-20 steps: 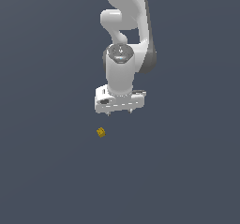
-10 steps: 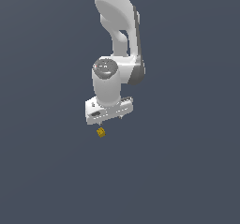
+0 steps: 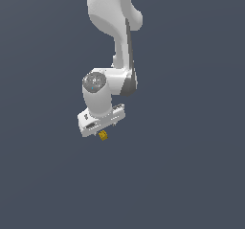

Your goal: Pick up the object and move it to a goal position.

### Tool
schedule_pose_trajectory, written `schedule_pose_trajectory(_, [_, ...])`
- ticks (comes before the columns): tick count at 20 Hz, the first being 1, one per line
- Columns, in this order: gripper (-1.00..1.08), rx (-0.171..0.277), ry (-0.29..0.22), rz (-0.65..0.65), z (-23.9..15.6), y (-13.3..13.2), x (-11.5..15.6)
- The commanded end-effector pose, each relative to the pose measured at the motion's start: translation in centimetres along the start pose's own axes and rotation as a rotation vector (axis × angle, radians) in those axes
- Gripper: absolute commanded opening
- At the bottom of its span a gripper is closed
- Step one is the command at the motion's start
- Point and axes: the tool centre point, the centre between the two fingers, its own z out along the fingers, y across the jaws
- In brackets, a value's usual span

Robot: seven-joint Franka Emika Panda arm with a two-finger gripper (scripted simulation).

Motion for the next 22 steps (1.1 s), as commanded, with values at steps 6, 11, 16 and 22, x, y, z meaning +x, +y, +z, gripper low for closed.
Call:
schedule_pose_trajectory(6, [1.00, 0.001, 0.005, -0.063, 1.3, 1.4, -0.4])
schedule_pose_trajectory(11, [1.00, 0.002, 0.005, -0.068, 1.4, 1.5, -0.5])
schedule_pose_trajectory(16, [1.00, 0.002, 0.005, -0.068, 2.4, 1.5, -0.5])
schedule_pose_trajectory(22, [1.00, 0.002, 0.006, -0.071, 5.5, 1.5, -0.5])
